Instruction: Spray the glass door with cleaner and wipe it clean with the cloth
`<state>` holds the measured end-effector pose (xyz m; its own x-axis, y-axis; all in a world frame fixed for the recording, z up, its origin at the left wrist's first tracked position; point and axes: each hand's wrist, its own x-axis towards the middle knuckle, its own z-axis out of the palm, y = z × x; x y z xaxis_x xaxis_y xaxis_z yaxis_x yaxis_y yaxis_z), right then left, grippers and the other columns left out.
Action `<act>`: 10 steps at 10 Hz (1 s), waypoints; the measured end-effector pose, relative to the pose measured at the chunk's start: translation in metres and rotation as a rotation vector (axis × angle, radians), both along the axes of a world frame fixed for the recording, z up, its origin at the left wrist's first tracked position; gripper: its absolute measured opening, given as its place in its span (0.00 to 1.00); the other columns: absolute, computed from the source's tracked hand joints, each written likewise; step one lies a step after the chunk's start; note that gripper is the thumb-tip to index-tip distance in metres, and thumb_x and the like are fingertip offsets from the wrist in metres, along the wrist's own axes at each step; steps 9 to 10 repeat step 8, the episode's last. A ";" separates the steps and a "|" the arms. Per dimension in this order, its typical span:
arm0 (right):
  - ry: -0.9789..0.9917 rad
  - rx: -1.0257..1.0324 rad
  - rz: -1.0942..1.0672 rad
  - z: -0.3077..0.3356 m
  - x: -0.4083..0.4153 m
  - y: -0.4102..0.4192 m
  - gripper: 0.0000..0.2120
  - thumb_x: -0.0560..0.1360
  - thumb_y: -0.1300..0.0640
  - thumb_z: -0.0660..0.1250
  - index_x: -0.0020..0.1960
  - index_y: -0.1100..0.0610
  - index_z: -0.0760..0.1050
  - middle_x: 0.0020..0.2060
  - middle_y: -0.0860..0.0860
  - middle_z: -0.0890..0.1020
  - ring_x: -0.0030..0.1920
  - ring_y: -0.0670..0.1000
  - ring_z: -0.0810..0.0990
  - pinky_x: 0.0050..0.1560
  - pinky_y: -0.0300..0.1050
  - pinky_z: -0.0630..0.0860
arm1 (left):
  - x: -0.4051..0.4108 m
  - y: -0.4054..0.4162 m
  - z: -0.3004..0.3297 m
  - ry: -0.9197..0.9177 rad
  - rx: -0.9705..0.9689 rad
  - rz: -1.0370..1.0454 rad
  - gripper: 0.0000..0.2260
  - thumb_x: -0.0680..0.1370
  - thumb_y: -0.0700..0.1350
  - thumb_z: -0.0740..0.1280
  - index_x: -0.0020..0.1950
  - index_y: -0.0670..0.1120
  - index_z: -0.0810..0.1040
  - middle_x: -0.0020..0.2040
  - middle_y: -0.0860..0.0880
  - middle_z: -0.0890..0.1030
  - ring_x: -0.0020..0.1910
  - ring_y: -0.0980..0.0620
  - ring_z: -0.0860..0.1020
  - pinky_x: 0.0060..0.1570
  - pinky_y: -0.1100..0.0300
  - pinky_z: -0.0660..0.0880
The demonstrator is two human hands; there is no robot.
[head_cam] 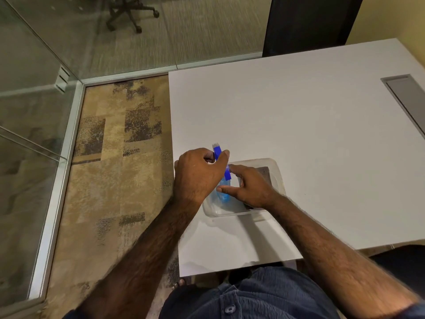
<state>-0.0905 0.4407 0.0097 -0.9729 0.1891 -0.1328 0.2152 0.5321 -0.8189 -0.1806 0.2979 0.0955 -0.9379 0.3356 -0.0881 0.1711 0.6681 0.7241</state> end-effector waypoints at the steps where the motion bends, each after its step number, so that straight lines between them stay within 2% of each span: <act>1: -0.022 -0.005 0.029 0.003 0.000 0.003 0.23 0.78 0.45 0.79 0.71 0.49 0.82 0.63 0.44 0.87 0.49 0.27 0.79 0.54 0.25 0.69 | -0.003 0.005 0.009 -0.053 -0.038 -0.081 0.16 0.81 0.57 0.72 0.52 0.44 0.88 0.47 0.47 0.88 0.46 0.49 0.85 0.58 0.46 0.84; 2: -0.026 -0.032 0.040 0.005 0.000 0.005 0.23 0.78 0.46 0.79 0.71 0.49 0.82 0.63 0.43 0.87 0.52 0.30 0.80 0.57 0.32 0.73 | -0.007 0.006 0.012 -0.061 -0.038 -0.137 0.16 0.82 0.55 0.71 0.55 0.44 0.88 0.50 0.47 0.89 0.49 0.49 0.85 0.59 0.49 0.84; 3: -0.031 -0.042 0.054 0.005 0.000 0.005 0.24 0.79 0.46 0.78 0.73 0.50 0.81 0.67 0.45 0.86 0.63 0.42 0.83 0.69 0.49 0.78 | -0.009 0.005 0.011 -0.071 -0.033 -0.162 0.18 0.83 0.58 0.70 0.55 0.44 0.88 0.51 0.48 0.89 0.49 0.50 0.85 0.57 0.54 0.82; 4: -0.018 -0.042 0.065 0.004 0.000 0.005 0.28 0.78 0.45 0.79 0.75 0.52 0.78 0.70 0.47 0.84 0.68 0.48 0.82 0.72 0.55 0.77 | -0.006 0.000 0.006 -0.034 0.026 -0.155 0.23 0.82 0.62 0.67 0.54 0.43 0.88 0.49 0.48 0.88 0.48 0.51 0.84 0.53 0.58 0.81; 5: -0.052 0.009 0.084 0.005 0.007 0.007 0.43 0.73 0.39 0.82 0.82 0.51 0.70 0.78 0.48 0.77 0.76 0.51 0.76 0.77 0.57 0.73 | 0.003 -0.018 -0.009 0.141 0.120 -0.151 0.26 0.83 0.61 0.64 0.58 0.38 0.85 0.53 0.43 0.88 0.52 0.45 0.85 0.54 0.54 0.82; 6: -0.102 0.177 0.138 0.004 0.011 0.012 0.54 0.70 0.31 0.80 0.87 0.50 0.60 0.85 0.49 0.67 0.84 0.52 0.66 0.84 0.57 0.65 | 0.008 -0.032 -0.020 0.156 0.059 -0.131 0.28 0.82 0.60 0.63 0.68 0.39 0.82 0.66 0.41 0.85 0.65 0.43 0.83 0.66 0.52 0.80; 7: -0.177 0.454 0.236 0.006 0.020 0.021 0.65 0.68 0.22 0.73 0.89 0.52 0.45 0.90 0.50 0.50 0.89 0.53 0.47 0.88 0.55 0.46 | 0.020 -0.053 -0.034 0.083 -0.121 -0.140 0.37 0.80 0.70 0.56 0.81 0.48 0.70 0.81 0.48 0.73 0.80 0.46 0.71 0.77 0.52 0.67; 8: -0.261 0.521 0.246 0.011 0.027 0.015 0.69 0.68 0.20 0.70 0.89 0.53 0.36 0.89 0.50 0.41 0.89 0.52 0.38 0.88 0.60 0.43 | 0.026 -0.068 -0.042 0.005 -0.262 -0.187 0.43 0.77 0.76 0.49 0.86 0.54 0.58 0.87 0.52 0.61 0.86 0.48 0.61 0.83 0.48 0.58; 10: -0.261 0.521 0.246 0.011 0.027 0.015 0.69 0.68 0.20 0.70 0.89 0.53 0.36 0.89 0.50 0.41 0.89 0.52 0.38 0.88 0.60 0.43 | 0.026 -0.068 -0.042 0.005 -0.262 -0.187 0.43 0.77 0.76 0.49 0.86 0.54 0.58 0.87 0.52 0.61 0.86 0.48 0.61 0.83 0.48 0.58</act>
